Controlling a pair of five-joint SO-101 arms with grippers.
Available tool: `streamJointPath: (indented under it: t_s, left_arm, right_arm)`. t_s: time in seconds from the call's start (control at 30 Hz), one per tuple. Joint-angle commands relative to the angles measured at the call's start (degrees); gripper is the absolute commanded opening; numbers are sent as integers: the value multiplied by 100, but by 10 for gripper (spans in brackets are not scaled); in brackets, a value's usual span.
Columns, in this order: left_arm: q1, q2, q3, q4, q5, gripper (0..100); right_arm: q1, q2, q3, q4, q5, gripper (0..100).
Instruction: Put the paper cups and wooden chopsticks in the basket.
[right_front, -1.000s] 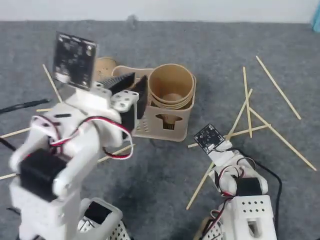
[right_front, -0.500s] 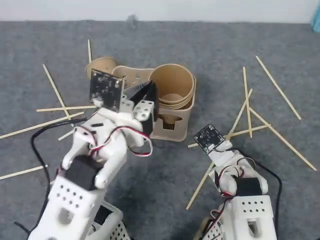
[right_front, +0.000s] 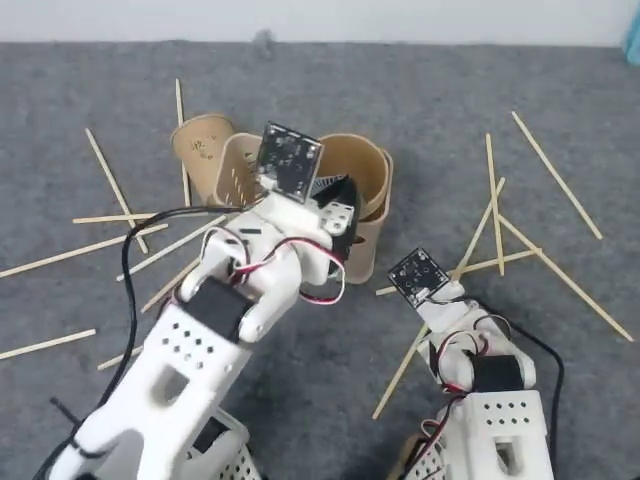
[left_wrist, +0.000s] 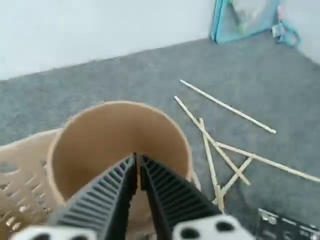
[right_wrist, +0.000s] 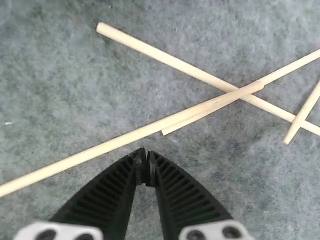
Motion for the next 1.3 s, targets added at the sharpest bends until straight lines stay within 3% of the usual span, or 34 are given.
streamJointPath:
  t_s: [0.0, 0.27, 0.47, 0.77, 0.97, 1.27]
  left_arm:
    - [62, 475, 22, -35, -343, 12]
    - [-360, 334, -602, 290, -536, 12]
    - [-1653, -220, -2009, 1116, -510, 12]
    - [-3543, -26, -2176, 862, -510, 13]
    - [-4369, 1398, -2343, 62, -510, 13]
    - [-4475, 4527, -4532, 167, -396, 13]
  right_arm:
    - [-48, -66, -44, 4, 70, 9]
    - [-48, -66, -44, 4, 70, 9]
    - [-48, -66, -44, 4, 70, 9]
    - [-48, -66, -44, 4, 62, 9]
    - [-48, -66, -44, 13, 26, 9]
    - [-48, -66, -44, 4, 26, 9]
